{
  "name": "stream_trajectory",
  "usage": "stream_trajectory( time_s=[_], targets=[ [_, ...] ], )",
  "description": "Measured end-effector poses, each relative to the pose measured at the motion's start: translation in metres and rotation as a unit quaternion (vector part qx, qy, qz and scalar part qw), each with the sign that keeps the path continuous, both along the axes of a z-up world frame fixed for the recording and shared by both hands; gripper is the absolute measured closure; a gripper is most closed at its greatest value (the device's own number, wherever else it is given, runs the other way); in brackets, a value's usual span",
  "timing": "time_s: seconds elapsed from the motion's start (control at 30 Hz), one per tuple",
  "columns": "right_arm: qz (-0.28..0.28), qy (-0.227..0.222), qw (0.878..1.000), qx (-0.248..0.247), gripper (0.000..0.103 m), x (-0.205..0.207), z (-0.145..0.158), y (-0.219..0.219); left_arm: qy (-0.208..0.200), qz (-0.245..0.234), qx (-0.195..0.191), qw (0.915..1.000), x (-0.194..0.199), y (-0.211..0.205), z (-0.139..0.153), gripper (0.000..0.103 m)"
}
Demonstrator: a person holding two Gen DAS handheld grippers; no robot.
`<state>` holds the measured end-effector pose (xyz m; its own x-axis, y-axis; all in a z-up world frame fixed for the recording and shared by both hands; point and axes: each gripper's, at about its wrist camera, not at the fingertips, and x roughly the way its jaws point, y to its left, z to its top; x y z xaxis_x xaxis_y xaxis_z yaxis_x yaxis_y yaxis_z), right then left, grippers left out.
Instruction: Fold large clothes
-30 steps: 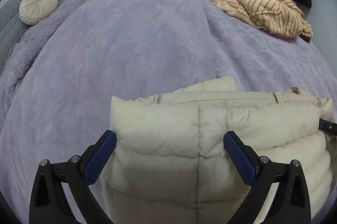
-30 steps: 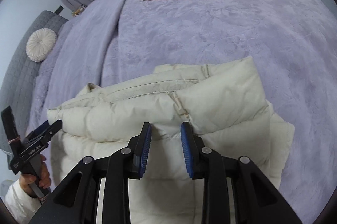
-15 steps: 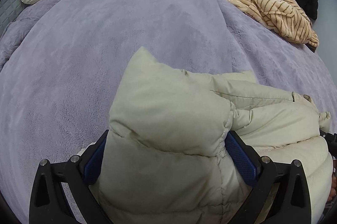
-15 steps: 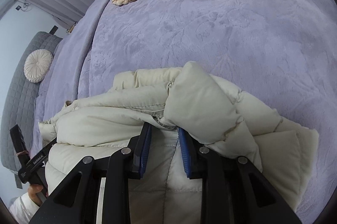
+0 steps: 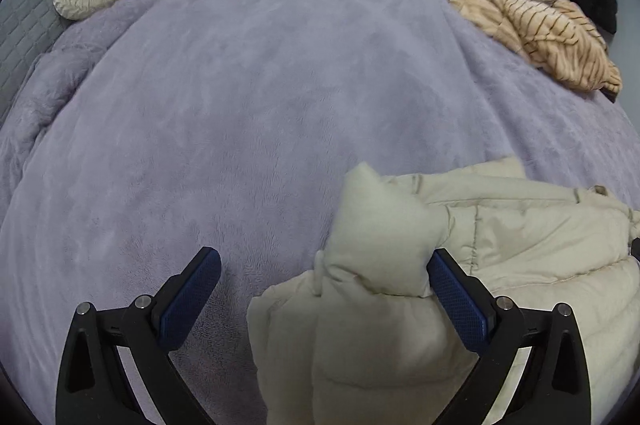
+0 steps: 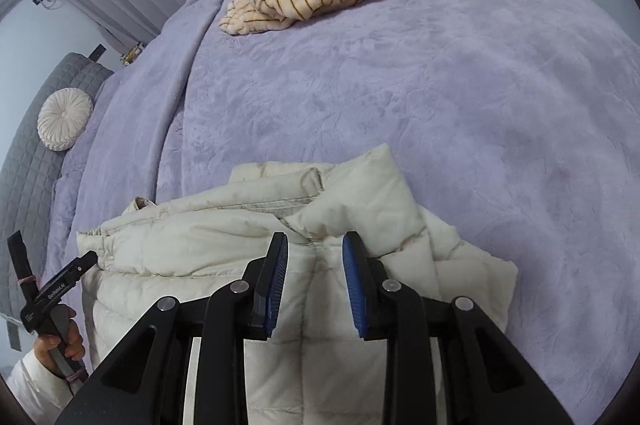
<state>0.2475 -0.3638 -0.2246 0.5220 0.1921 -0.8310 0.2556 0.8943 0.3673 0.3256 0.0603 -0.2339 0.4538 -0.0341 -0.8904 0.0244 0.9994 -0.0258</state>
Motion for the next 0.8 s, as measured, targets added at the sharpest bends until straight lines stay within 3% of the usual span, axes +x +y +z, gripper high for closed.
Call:
stream_trajectory(
  time_s=[0.1, 0.2, 0.37, 0.53, 0.6, 0.73, 0.8],
  targets=[
    [-0.026, 0.024, 0.999, 0.026, 0.074, 0.001, -0.026, -0.011, 0.012, 0.008, -0.017, 0.9997, -0.001, 0.004, -0.017, 0.0],
    [-0.027, 0.028, 0.999, 0.033, 0.075, 0.005, -0.045, -0.01, 0.005, 0.0, -0.008, 1.0, -0.004, 0.001, -0.024, 0.0],
    [-0.021, 0.028, 0.999, 0.033, 0.075, 0.007, -0.051, -0.009, 0.009, -0.002, 0.001, 1.0, -0.006, 0.0, -0.024, 0.0],
    [-0.032, 0.032, 0.999, 0.025, 0.072, 0.0, -0.024, -0.007, -0.019, 0.016, -0.004, 0.9997, -0.017, 0.012, 0.021, 0.0],
    [-0.028, 0.016, 0.999, 0.02, 0.072, -0.01, -0.004, -0.005, -0.024, 0.026, 0.016, 0.9992, -0.027, 0.02, 0.036, 0.0],
    [-0.016, 0.016, 1.0, 0.009, 0.071, -0.043, 0.021, 0.001, 0.006, 0.012, 0.009, 0.9999, -0.054, 0.026, 0.041, 0.0],
    [-0.009, 0.026, 1.0, 0.009, 0.071, -0.059, 0.024, 0.006, 0.015, -0.003, 0.044, 0.9989, -0.068, 0.02, 0.033, 0.0]
  ],
)
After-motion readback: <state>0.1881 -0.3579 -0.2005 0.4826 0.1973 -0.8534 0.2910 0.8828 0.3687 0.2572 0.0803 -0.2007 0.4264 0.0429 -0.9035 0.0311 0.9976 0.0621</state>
